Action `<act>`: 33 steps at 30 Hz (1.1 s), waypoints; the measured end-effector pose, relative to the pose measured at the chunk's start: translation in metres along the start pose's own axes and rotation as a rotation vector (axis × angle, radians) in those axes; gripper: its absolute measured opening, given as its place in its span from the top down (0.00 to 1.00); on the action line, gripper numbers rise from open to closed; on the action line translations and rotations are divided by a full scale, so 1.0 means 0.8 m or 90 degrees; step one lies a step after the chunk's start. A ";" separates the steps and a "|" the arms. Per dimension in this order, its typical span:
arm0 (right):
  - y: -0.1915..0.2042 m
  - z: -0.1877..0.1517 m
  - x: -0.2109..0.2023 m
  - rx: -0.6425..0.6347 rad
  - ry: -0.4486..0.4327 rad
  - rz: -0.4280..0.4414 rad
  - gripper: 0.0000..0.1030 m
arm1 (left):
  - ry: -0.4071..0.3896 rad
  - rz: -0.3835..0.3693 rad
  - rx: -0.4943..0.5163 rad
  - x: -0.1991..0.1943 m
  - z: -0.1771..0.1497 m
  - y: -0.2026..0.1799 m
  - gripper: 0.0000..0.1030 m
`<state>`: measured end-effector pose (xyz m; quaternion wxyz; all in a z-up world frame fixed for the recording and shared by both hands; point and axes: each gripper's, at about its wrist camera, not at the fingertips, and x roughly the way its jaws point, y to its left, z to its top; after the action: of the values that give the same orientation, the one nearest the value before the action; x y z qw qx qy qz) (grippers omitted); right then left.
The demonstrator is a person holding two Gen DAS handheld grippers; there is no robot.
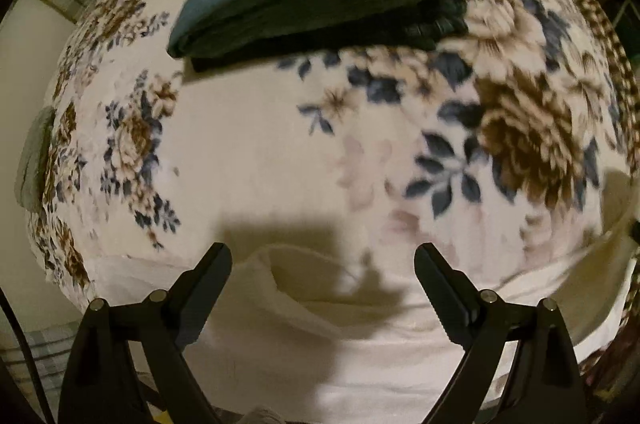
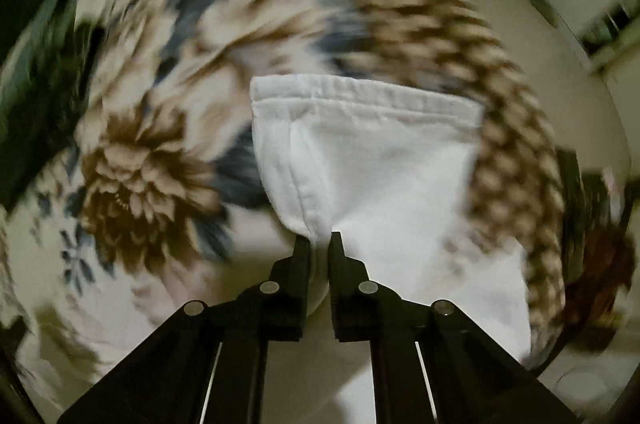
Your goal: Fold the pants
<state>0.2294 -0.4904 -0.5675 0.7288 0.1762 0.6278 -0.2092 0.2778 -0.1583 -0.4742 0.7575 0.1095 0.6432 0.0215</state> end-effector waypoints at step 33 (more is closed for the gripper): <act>-0.205 -0.175 -0.049 0.426 0.069 0.078 0.97 | 0.116 -0.006 0.101 0.054 -0.092 -0.024 0.09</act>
<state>0.0202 -0.5537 -0.5486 0.6073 0.4537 0.5507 -0.3494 0.2111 -0.1598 -0.5309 0.6848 0.1635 0.7098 -0.0234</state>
